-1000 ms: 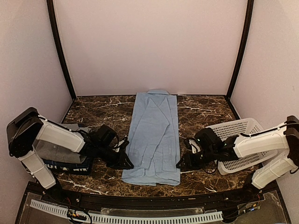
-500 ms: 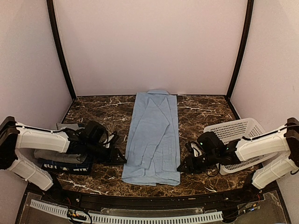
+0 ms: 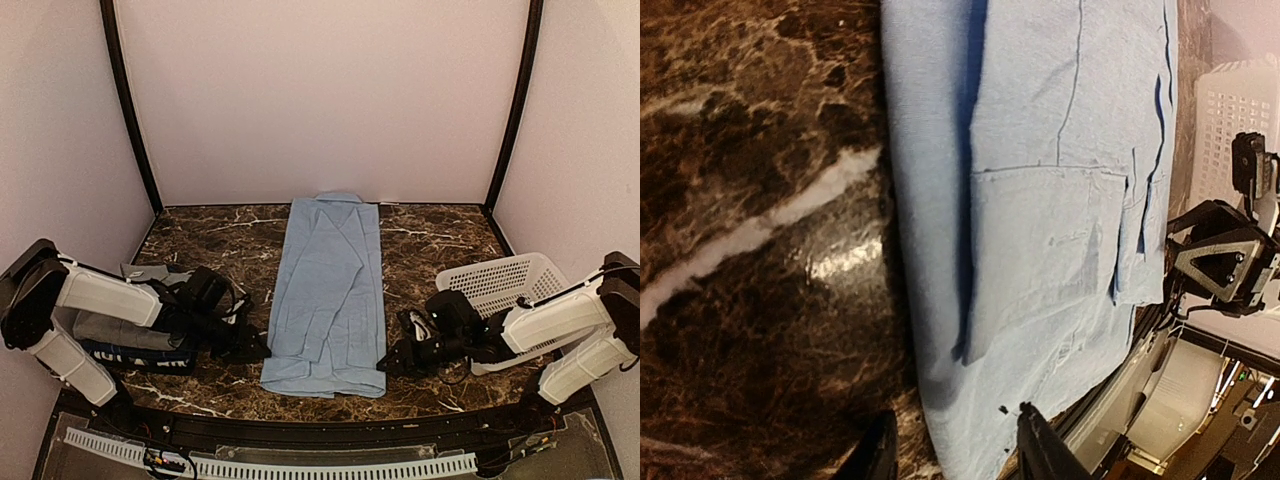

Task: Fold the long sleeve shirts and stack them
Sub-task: Pick up the rectangle-folded shirt from the center of the board.

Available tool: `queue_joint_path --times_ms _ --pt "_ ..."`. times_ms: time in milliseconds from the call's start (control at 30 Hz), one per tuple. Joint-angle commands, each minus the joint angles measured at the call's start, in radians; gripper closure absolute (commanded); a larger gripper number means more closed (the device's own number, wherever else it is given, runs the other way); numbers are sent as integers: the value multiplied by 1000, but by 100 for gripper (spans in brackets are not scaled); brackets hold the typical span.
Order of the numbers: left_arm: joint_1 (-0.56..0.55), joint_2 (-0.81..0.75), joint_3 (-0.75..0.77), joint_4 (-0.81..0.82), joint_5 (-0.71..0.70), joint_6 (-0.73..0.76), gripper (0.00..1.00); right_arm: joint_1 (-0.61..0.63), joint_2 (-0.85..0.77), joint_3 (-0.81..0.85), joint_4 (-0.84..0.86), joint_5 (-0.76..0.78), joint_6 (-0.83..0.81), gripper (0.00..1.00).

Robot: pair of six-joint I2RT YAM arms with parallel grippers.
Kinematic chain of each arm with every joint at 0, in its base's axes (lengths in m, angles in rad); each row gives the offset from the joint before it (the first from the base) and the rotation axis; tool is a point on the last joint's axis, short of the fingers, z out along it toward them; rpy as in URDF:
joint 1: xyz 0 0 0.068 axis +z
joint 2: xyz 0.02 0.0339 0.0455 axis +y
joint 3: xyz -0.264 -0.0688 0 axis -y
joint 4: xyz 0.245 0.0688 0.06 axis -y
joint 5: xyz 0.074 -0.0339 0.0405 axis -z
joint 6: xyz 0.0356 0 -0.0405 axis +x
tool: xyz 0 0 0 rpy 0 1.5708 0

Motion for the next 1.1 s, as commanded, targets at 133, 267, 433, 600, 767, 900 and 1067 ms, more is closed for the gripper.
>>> queue_joint_path --times_ms 133,267,433,600,767,900,1067 --pt "-50 58 -19 86 -9 -110 66 13 42 -32 121 -32 39 67" --pt "-59 74 -19 112 -24 -134 68 13 54 -41 147 -30 42 68" --pt "-69 76 -15 124 -23 -150 75 12 68 -51 210 -27 65 69" --pt "-77 70 -24 148 -9 -164 82 12 78 -47 238 -13 72 71" --pt "-90 56 -32 154 -9 -172 89 13 94 -42 271 -16 75 74" --pt "-97 28 -47 152 -10 -174 93 13 94 -42 261 -30 62 85" --pt "-105 -40 -72 135 -12 -172 96 17 54 -47 210 -42 35 100"
